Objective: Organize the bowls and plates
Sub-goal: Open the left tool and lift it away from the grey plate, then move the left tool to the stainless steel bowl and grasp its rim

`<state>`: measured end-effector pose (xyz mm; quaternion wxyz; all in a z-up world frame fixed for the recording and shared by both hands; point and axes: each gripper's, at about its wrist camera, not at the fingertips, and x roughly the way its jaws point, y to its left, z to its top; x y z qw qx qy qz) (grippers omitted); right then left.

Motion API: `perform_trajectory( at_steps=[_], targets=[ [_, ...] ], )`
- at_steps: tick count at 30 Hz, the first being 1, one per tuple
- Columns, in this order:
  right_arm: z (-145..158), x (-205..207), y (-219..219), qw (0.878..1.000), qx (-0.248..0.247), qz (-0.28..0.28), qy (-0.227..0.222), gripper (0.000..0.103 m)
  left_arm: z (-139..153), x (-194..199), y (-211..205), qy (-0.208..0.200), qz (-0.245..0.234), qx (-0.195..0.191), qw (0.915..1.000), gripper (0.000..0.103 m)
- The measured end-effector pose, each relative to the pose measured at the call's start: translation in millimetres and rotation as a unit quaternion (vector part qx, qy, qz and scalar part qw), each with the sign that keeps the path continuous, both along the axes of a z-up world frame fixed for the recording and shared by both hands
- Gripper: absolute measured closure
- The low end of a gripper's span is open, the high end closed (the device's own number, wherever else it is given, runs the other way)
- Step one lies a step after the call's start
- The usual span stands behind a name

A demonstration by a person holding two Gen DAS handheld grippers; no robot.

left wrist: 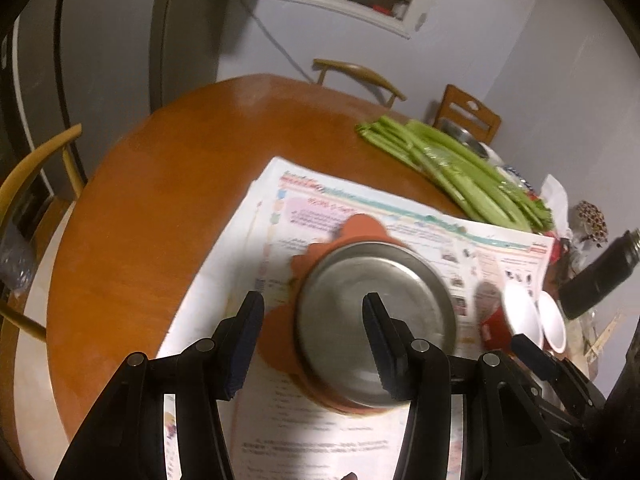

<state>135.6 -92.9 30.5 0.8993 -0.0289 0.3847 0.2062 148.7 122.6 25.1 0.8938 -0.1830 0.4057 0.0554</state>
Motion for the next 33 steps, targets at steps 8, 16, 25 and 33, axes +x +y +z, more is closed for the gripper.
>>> perform_trajectory(
  at_steps=[8,16,25,33],
  targets=[
    [21.4,-15.6,-49.9,0.999,0.007,-0.037,-0.025,0.056,22.6,-9.9,-51.3,-0.022,-0.040,0.006,0.9990,0.050],
    [30.3,-26.2,-112.0,0.996,0.014,-0.082,-0.032,0.056,34.9,-12.3,-105.2,-0.036,-0.081,-0.002,0.9960,0.050],
    [26.1,-34.0,-179.7,0.990,0.009,-0.136,-0.029,0.056,30.5,-8.3,-166.0,-0.028,-0.126,-0.005,0.9916,0.050],
    [10.1,-35.3,-214.5,0.987,-0.004,-0.159,-0.006,0.056,10.7,-1.3,-207.9,-0.005,-0.154,-0.008,0.9880,0.050]
  ],
)
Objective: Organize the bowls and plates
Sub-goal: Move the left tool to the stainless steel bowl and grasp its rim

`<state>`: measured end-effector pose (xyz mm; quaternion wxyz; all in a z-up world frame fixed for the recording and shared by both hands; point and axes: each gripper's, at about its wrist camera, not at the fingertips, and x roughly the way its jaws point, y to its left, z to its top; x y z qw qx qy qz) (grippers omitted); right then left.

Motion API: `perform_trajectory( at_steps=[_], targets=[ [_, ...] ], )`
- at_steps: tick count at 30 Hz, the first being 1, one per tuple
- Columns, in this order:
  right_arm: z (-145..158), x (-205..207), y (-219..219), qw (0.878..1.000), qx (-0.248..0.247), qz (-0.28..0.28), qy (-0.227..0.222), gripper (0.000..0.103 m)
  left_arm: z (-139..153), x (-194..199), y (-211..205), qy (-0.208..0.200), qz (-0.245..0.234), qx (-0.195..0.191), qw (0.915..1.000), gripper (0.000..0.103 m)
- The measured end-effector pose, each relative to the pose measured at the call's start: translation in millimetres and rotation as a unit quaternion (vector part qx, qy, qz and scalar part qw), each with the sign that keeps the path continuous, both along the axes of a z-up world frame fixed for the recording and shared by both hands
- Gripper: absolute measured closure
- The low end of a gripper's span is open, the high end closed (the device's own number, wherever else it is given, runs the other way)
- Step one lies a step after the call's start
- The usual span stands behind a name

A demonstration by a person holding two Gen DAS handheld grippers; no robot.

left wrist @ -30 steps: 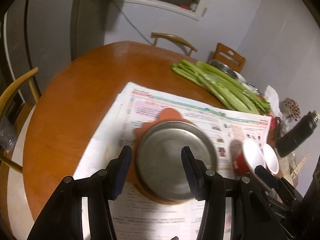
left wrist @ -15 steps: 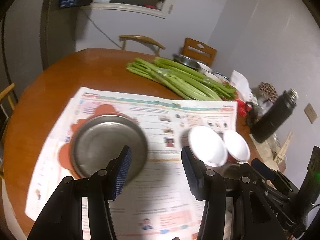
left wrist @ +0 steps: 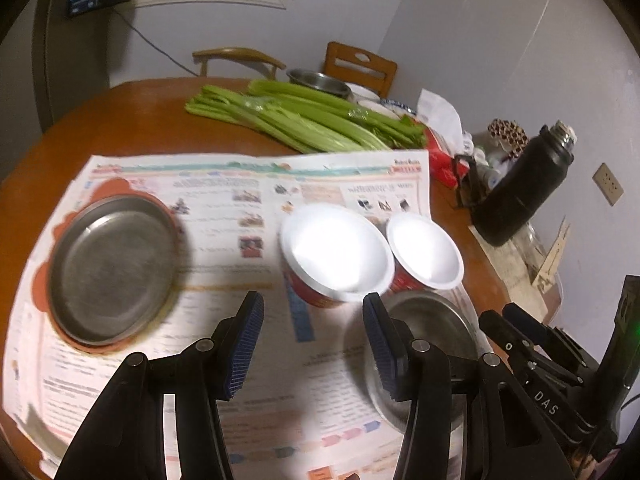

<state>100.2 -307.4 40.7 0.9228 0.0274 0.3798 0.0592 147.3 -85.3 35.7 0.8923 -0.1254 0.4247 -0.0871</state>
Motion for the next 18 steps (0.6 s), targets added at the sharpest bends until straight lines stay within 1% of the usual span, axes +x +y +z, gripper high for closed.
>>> perform_trajectory(
  at_steps=[7,10,18],
  targets=[
    [-22.3,-2.2,-13.1,0.999,-0.008,0.001,0.031,0.056,-21.2,6.9,-32.1,0.020,-0.023,-0.002,0.9995,0.050],
    [-32.6,-1.4,-15.6,0.999,-0.010,0.000,0.045,0.056,-34.8,10.5,-46.5,0.037,-0.035,-0.001,0.9987,0.050],
    [-53.9,-4.6,-19.1,0.998,-0.001,0.008,0.068,0.056,-57.2,13.0,-68.1,0.056,-0.049,0.023,0.9970,0.050]
  ],
)
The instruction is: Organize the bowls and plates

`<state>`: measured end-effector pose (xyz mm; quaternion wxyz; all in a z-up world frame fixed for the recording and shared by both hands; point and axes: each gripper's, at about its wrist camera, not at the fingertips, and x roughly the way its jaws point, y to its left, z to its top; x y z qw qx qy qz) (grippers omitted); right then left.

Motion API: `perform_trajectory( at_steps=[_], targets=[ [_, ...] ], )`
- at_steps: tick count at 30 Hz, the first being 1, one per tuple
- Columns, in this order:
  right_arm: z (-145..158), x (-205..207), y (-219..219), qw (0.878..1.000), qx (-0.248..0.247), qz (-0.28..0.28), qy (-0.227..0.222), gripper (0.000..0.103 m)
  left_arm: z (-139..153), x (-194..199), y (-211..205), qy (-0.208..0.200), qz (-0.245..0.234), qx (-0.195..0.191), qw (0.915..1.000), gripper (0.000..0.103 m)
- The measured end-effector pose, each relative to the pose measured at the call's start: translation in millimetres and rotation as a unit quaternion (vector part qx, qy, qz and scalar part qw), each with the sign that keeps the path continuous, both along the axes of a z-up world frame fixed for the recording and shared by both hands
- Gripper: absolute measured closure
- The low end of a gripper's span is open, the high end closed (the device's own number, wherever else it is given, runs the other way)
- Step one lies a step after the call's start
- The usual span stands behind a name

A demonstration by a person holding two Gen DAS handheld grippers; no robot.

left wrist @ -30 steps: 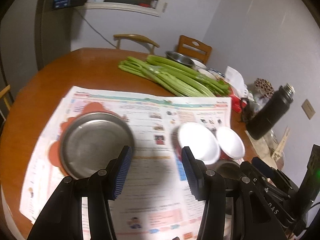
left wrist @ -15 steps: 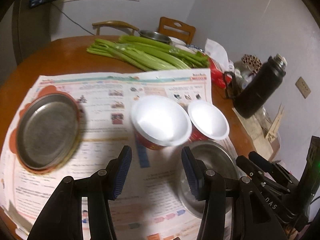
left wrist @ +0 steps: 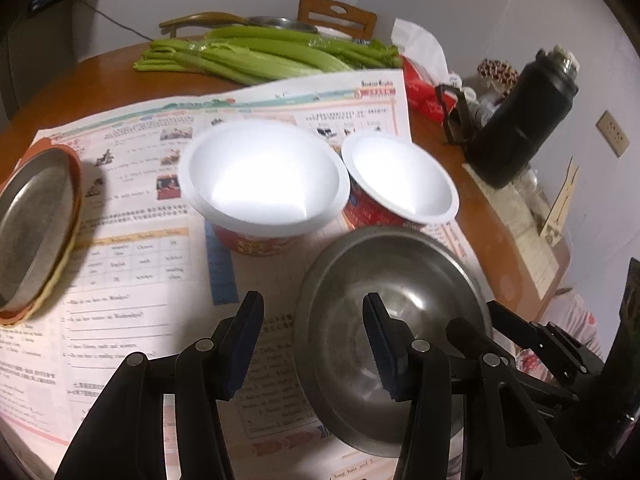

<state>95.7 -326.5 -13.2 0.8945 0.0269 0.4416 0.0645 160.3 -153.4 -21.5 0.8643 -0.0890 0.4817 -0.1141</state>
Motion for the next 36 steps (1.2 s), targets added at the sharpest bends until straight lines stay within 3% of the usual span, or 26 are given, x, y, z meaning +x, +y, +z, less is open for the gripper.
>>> perform_trajectory(
  at_steps=[8,11,18,27,36],
  targets=[
    [-9.4,1.1,4.0,1.000,0.011,0.018,0.008,0.056,-16.5,3.7,-10.3,0.012,-0.010,0.000,0.9999,0.050],
    [-10.9,0.8,8.7,0.999,0.012,0.029,0.006,0.056,-21.6,6.0,-13.0,0.018,-0.015,-0.007,0.9997,0.059],
    [-9.1,-2.0,12.5,0.999,0.009,0.038,0.004,0.056,-19.9,5.4,-14.5,0.016,-0.015,-0.012,0.9997,0.059],
    [14.4,-15.2,20.4,0.999,0.004,0.050,-0.017,0.056,5.7,-12.7,-2.5,-0.008,-0.020,-0.015,0.9997,0.059],
    [36.9,-28.0,60.6,0.994,-0.004,0.098,-0.041,0.055,31.2,-36.2,41.0,-0.033,0.018,-0.019,0.9991,0.059]
  ],
)
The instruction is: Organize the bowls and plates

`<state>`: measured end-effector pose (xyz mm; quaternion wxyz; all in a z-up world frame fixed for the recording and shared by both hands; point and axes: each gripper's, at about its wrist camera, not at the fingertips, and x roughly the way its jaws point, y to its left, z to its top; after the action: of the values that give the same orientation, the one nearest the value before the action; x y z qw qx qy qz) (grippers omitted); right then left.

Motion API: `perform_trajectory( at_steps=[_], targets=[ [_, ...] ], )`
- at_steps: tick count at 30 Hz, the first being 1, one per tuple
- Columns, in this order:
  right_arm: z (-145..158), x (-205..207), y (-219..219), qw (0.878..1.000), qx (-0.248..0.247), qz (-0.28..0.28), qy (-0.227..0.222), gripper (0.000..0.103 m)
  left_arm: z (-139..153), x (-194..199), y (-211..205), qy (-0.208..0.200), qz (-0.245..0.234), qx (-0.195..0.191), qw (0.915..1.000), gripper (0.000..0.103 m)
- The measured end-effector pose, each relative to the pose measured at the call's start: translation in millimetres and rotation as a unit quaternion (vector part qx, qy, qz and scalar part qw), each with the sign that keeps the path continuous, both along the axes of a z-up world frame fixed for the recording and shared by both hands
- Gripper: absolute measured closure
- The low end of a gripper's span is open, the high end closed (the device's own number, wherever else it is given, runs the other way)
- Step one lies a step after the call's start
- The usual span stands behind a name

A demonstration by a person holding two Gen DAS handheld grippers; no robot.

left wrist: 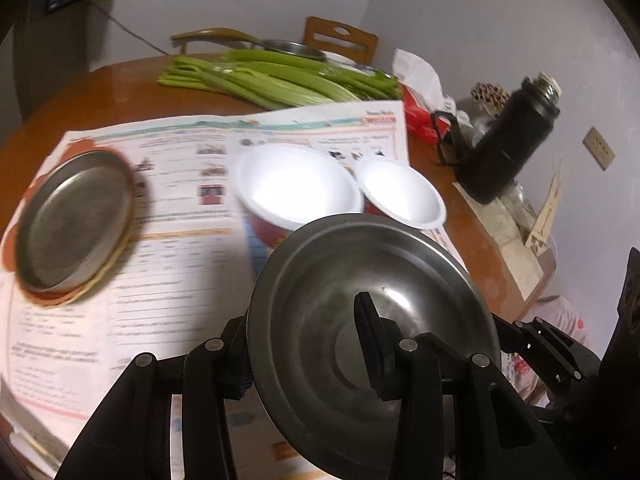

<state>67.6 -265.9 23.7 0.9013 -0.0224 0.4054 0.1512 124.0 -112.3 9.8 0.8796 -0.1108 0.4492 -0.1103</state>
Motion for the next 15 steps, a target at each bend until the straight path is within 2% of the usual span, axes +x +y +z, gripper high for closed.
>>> perform_trajectory(
  at_steps=[7,15],
  targets=[
    [3.6,-5.5,37.0,0.999,-0.004,0.036,-0.005,0.055,3.5,-12.9,37.6,-0.006,0.029,-0.003,0.9996,0.059],
    [-6.8,-5.2,59.6,0.999,-0.009,0.046,0.009,0.055,-6.3,-14.7,58.8,0.001,0.043,-0.002,0.9991,0.059]
  ],
)
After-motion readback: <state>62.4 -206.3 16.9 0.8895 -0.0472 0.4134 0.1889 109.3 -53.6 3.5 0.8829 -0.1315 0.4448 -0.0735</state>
